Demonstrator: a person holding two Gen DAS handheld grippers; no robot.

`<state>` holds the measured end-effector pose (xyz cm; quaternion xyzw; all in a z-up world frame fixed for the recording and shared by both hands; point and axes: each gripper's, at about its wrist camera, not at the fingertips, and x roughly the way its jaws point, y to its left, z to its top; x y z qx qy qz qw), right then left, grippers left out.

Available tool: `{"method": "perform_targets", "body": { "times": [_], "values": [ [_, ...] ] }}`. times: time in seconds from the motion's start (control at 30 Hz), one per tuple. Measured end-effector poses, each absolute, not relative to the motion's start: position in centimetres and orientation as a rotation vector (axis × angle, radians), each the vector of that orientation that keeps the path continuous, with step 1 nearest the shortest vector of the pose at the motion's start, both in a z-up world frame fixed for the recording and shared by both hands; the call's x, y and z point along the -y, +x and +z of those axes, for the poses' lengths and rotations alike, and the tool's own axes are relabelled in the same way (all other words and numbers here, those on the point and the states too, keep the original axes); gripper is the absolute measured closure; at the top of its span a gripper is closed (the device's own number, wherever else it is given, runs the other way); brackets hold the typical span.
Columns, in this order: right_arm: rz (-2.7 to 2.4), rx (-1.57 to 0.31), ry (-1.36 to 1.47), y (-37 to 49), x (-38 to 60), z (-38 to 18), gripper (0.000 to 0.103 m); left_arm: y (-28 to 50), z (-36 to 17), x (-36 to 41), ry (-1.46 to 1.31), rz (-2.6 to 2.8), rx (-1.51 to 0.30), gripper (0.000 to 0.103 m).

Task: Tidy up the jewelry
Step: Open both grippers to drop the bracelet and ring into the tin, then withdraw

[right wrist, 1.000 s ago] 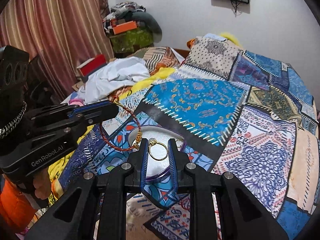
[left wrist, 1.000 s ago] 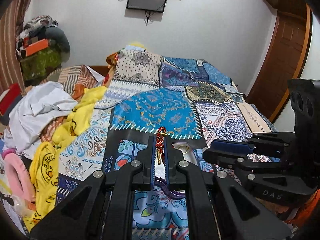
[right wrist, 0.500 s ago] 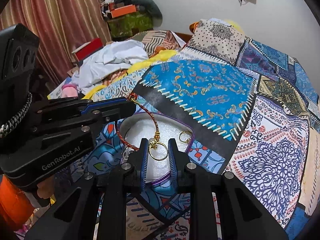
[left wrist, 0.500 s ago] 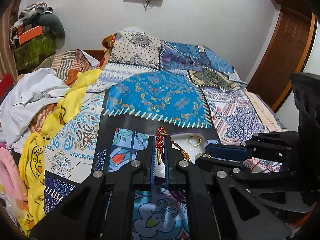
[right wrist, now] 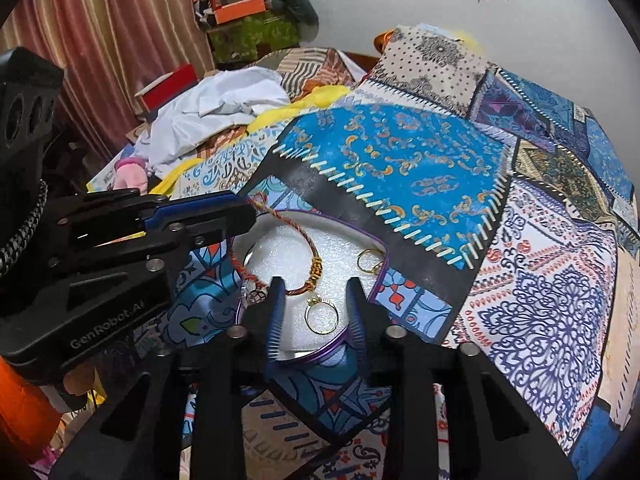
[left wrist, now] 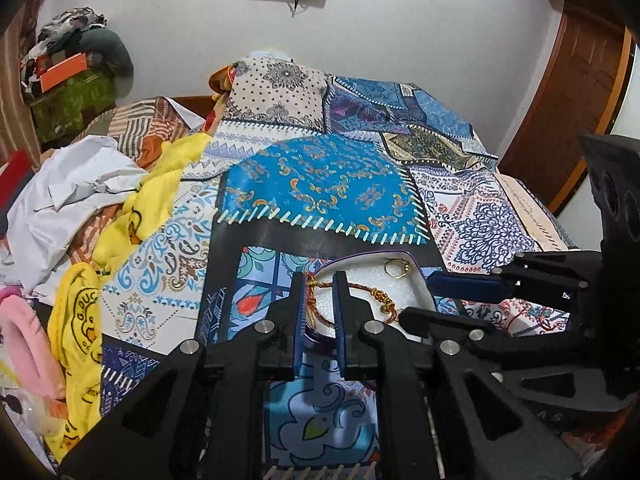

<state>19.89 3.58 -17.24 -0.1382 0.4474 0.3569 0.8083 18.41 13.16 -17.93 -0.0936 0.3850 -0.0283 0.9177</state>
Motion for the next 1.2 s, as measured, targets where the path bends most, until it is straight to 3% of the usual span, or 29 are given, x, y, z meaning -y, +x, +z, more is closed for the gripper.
{"method": "perform_targets", "body": {
  "times": [0.1, 0.33, 0.6, 0.7, 0.83, 1.0, 1.2],
  "values": [
    [0.763, -0.921, -0.278, 19.4, -2.9, -16.1, 0.073, 17.8, -16.8, -13.0, -0.18, -0.047, -0.77, 0.075],
    [0.7, -0.799, -0.22, 18.2, 0.2, -12.5, 0.071, 16.2, -13.6, -11.8, -0.15, -0.04, -0.711, 0.069],
    [0.59, -0.666, -0.136, 16.4, 5.1, -8.8, 0.039, 14.0, -11.1, -8.7, -0.102, -0.051, -0.663, 0.054],
    [0.551, -0.646, -0.111, 16.0, 7.0, -8.3, 0.031, 13.5, -10.9, -7.5, -0.083, -0.057, -0.667, 0.053],
    [0.5, -0.632, -0.092, 15.5, 9.1, -8.0, 0.029, 13.1, -11.4, -5.9, -0.077, -0.067, -0.69, 0.051],
    [0.45, -0.626, -0.064, 15.0, 11.6, -7.9, 0.02, 13.4, -12.8, -3.9, -0.077, -0.093, -0.749, 0.051],
    [0.393, -0.627, -0.087, 14.3, 13.7, -8.4, 0.019, 13.9, -14.5, -1.5, -0.065, -0.135, -0.799, 0.051]
  ]
}}
